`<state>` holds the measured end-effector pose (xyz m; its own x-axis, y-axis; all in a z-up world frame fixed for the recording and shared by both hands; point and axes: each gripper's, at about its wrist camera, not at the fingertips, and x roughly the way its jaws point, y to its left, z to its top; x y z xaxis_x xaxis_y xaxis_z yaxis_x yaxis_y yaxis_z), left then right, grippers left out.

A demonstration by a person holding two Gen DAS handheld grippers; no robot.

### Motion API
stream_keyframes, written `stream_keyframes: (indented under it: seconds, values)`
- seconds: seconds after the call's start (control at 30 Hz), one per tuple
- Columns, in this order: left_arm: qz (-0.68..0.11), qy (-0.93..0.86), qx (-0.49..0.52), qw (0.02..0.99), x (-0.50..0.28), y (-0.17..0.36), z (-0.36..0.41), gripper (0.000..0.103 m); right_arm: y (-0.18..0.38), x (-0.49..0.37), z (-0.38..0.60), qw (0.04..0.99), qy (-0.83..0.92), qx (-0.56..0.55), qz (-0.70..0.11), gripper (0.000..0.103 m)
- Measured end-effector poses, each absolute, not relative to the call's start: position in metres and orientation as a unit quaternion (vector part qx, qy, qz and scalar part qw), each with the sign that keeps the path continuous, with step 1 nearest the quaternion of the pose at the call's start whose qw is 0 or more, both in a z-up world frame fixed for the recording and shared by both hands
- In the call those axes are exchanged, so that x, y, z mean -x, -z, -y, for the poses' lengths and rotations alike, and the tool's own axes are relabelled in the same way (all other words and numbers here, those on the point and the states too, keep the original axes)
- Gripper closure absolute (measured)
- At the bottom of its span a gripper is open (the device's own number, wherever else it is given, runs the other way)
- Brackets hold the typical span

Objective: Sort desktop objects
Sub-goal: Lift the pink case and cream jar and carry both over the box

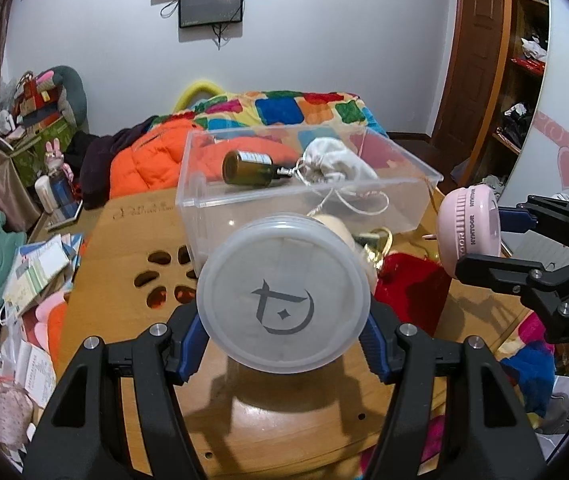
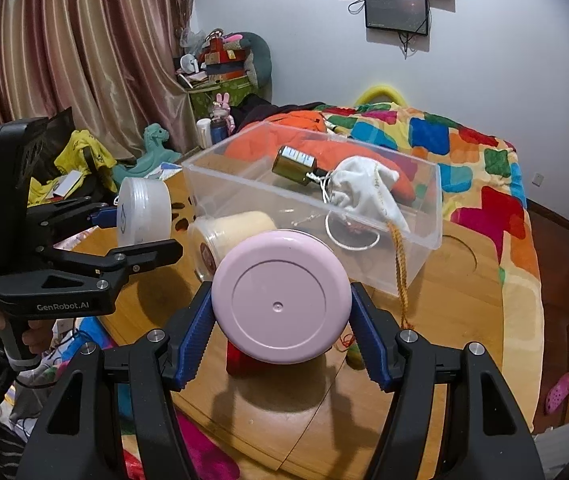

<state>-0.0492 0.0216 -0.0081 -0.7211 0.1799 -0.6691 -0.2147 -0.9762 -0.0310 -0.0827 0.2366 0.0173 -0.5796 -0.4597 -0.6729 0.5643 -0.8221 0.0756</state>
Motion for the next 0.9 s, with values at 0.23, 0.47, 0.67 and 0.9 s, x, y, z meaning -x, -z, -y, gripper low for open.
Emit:
stream_keyframes:
  seconds: [0.23, 0.47, 0.67, 0.9]
  values:
    - [-0.021, -0.936, 0.334, 0.107, 0.054, -0.009, -0.019, 0.039, -0.031, 0.092, -0.241, 0.282, 0.891, -0.350, -0.066, 0.042]
    - [-0.015, -0.940, 0.321, 0.111, 0.067, -0.026, -0.014, 0.039, -0.050, 0.101, -0.244, 0.276, 0.900, -0.330, -0.068, 0.042]
    - [-0.021, -0.946, 0.303, 0.112, 0.081, -0.042, -0.013, 0.039, -0.062, 0.113, -0.244, 0.275, 0.906, -0.313, -0.069, 0.042]
    - [-0.015, -0.947, 0.301, 0.114, 0.104, -0.047, -0.009, 0.039, -0.063, 0.140, -0.238, 0.276, 0.906, -0.313, -0.067, 0.042]
